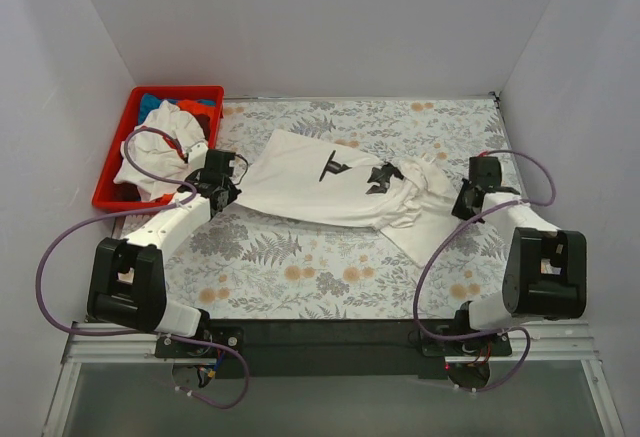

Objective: Fold and stack the t-shirts
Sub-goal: Flatten the tshirt out

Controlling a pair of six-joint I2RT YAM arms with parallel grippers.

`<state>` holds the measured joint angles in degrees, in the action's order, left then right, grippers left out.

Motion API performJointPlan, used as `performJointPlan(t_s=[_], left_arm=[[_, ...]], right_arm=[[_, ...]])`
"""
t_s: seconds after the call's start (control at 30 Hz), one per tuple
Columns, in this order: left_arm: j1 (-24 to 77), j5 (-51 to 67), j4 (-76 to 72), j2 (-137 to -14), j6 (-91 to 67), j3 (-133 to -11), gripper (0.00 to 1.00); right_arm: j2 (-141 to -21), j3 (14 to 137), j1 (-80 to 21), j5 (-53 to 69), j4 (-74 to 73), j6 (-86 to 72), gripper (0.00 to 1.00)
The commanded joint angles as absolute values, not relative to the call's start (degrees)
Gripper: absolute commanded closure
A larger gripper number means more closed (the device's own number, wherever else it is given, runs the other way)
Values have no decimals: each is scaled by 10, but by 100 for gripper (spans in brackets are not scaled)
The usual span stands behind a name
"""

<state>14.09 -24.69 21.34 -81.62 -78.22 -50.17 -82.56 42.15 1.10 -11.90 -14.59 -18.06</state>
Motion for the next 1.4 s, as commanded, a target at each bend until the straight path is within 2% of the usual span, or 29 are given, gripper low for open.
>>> performJointPlan(t_s=[0.0,0.13,0.17,0.23,0.27,0.37,0.43,0.57,0.8,1.03,1.37], left_arm=[[129,-282,210,-788,-777,-500,100],[122,-279,212,-787,-780,-501,100],[121,-276,213,-787,-780,-502,100],[120,-273,212,-787,-780,-503,100],[120,-271,212,-785,-780,-502,100],[120,-271,213,-784,-780,-503,100],[120,-267,212,-785,-780,-504,100],[120,-258,211,-791,-780,-505,100],[120,-253,212,-795,-781,-507,100],[120,-251,211,-796,-780,-508,100],[120,-256,210,-790,-780,-504,100]], right_arm=[[-824,539,67,-184,-170,-170,99],[-830,647,94,-223,-182,-151,99],[-837,663,93,-220,-184,-144,95],[-863,710,93,-207,-208,-129,78],[-870,721,93,-196,-219,-128,64],[-871,710,84,-158,-235,-125,44],[-854,670,62,-93,-235,-120,39],[-829,582,12,17,-229,-116,38],[-766,459,-101,86,-227,-111,38],[-722,377,-112,79,-204,-134,37],[-739,356,-116,147,-148,-109,41]])
